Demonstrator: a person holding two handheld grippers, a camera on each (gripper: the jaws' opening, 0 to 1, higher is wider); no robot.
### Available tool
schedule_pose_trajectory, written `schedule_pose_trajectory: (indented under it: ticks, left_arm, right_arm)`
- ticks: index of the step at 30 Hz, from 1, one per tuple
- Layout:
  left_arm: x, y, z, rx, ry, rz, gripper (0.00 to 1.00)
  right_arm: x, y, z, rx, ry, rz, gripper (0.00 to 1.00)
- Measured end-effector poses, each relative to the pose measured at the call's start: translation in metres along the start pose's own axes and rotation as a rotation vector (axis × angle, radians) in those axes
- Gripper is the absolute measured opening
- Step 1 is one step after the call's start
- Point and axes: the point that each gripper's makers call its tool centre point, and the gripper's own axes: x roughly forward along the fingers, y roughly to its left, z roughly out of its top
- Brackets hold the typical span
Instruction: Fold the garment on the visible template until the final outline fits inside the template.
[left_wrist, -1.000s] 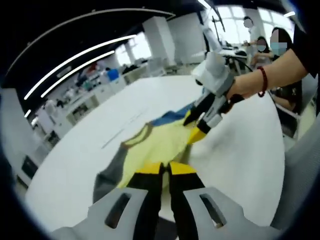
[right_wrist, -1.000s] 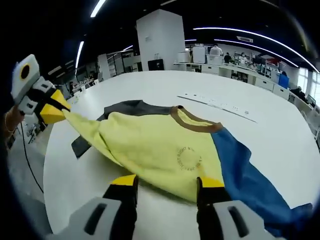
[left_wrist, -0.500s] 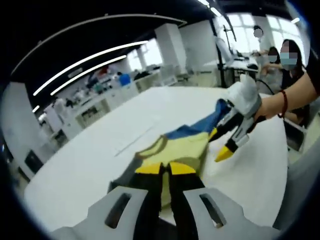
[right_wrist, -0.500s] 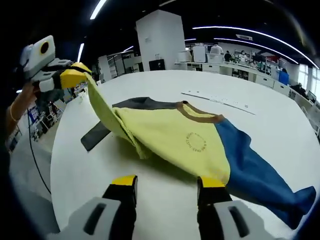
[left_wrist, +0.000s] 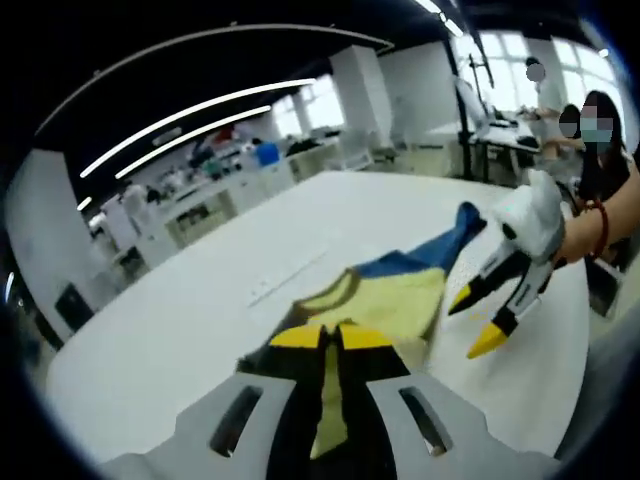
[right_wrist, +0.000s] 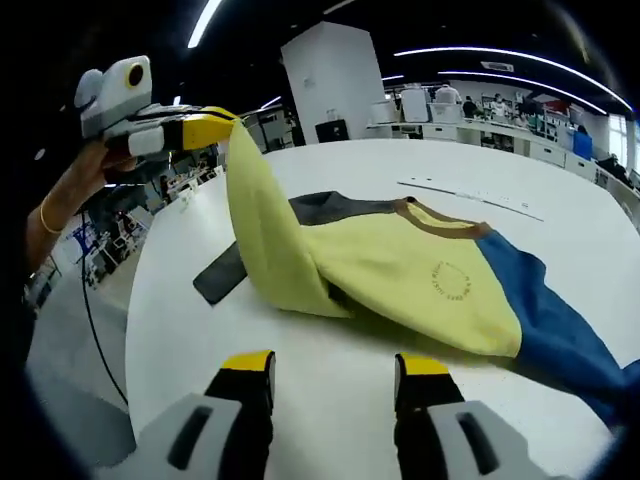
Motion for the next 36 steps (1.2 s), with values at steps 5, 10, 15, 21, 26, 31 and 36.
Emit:
schedule_pose_trajectory:
  ticks: [5, 10, 15, 21, 26, 31, 36]
  left_arm:
    - [-0.001, 0.010, 0.000, -0.035, -0.011, 0.031, 0.01]
    - [0.001, 0.011, 0.000, -0.042, -0.015, 0.031, 0.01]
    - [0.003, 0.012, -0.003, -0.041, -0.009, 0.033, 0.01]
    - [0.003, 0.014, -0.004, -0.053, -0.009, 0.036, 0.01]
    - [0.002, 0.015, -0.005, -0.060, -0.013, 0.035, 0.01]
    - [-0.001, 0.016, -0.005, -0.060, -0.016, 0.038, 0.01]
    - [-0.004, 0.015, -0.007, -0.051, -0.013, 0.040, 0.01]
  right_arm:
    - [0.009, 0.011, 0.003, 0.011, -0.023, 0.017, 0.46]
    - [0.021, 0.017, 0.015, 0.013, -0.068, 0.010, 0.47]
    - [0.029, 0.015, 0.024, -0.018, -0.106, -0.009, 0.48]
    - [0.036, 0.013, 0.029, -0.047, -0.119, -0.003, 0.37]
    - [0.040, 0.007, 0.028, -0.062, -0.109, -0.027, 0.23]
    - [0.034, -0.001, 0.030, -0.066, -0.117, -0.037, 0.00]
    - [0.024, 0.001, 0.032, -0.059, -0.118, -0.007, 0.00]
